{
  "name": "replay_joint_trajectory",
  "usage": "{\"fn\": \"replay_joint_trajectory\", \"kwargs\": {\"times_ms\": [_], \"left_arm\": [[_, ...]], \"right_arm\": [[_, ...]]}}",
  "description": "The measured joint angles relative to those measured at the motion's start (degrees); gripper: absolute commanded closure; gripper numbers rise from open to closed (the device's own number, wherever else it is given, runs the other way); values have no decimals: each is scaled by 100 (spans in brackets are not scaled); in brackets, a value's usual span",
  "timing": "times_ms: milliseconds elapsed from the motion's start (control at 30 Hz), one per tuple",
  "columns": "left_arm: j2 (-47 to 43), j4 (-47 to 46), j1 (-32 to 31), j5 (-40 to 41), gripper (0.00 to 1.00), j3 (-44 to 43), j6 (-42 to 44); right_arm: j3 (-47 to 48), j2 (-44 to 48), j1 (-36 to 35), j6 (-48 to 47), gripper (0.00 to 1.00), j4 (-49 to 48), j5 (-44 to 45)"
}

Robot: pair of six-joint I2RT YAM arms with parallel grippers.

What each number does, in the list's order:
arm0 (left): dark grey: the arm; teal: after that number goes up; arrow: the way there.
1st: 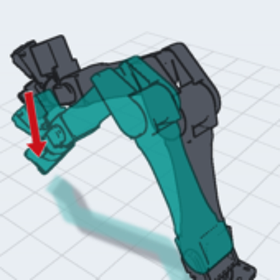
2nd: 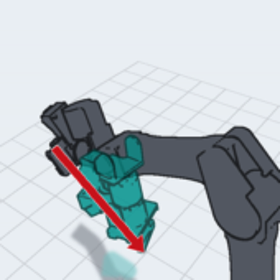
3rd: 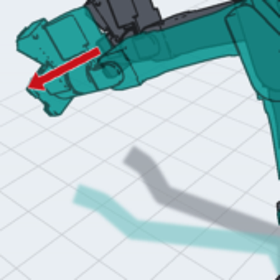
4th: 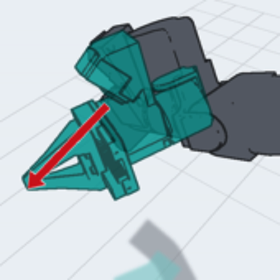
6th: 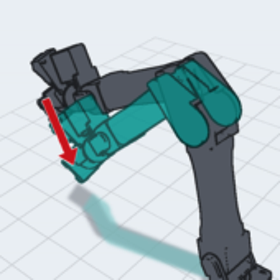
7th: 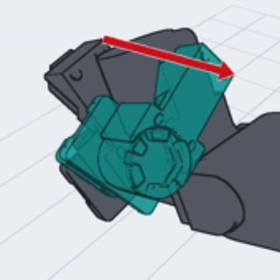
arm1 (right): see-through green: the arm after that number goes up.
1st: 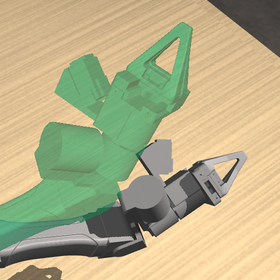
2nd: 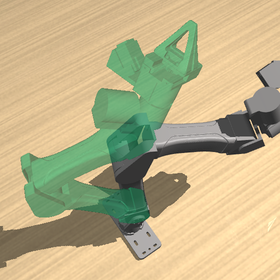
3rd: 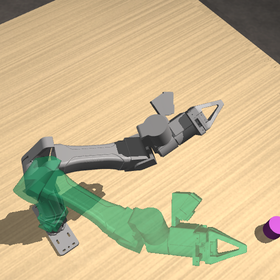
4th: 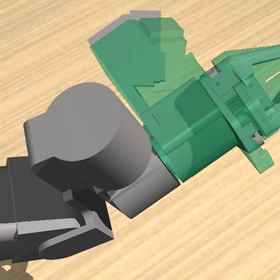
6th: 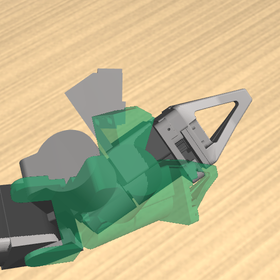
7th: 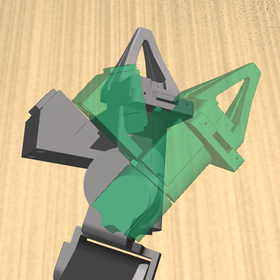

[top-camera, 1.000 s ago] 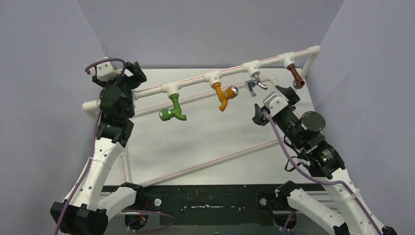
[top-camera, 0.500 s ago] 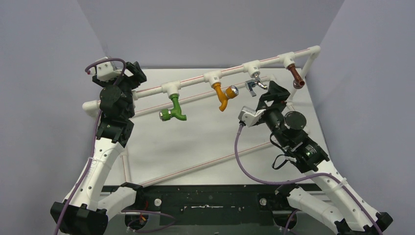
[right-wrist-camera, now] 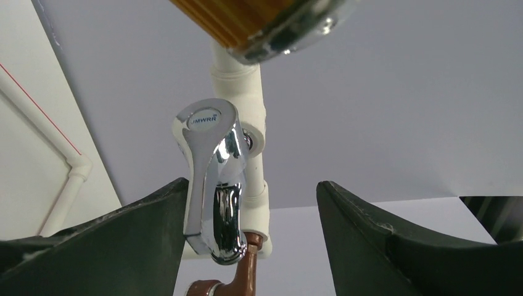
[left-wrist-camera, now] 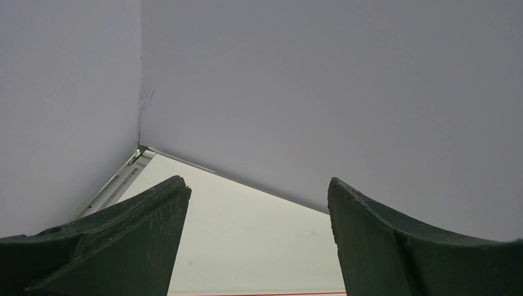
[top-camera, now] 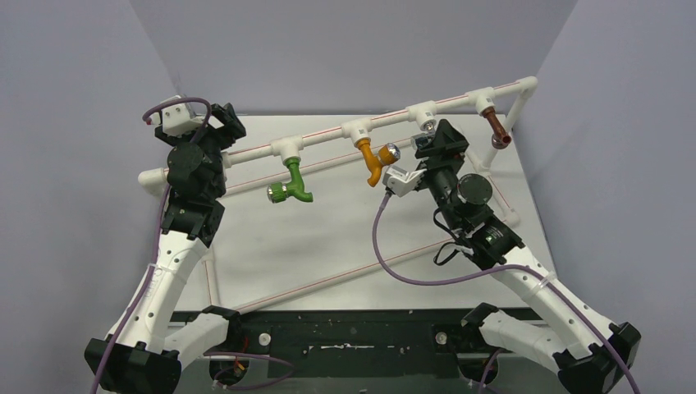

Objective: Install the water faucets

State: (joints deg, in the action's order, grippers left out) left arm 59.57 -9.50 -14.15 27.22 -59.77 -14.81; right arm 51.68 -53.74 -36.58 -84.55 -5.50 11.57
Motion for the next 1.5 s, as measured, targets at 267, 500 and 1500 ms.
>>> {"fn": "replay_joint_trajectory", "kwargs": {"times_ms": [267,500,1500], "left_arm": [[-15,0,-7,4,20,0,2],[-15,-9,-13,2,20,0,11],[-15,-13,-13,-2,20,-7,35]], "right_arm": [[0,-243,72,328,67,-297,15],[-15,-260,140,1058,100,-247,-50],[-4,-210,673,9877,100,-903,481]]}}
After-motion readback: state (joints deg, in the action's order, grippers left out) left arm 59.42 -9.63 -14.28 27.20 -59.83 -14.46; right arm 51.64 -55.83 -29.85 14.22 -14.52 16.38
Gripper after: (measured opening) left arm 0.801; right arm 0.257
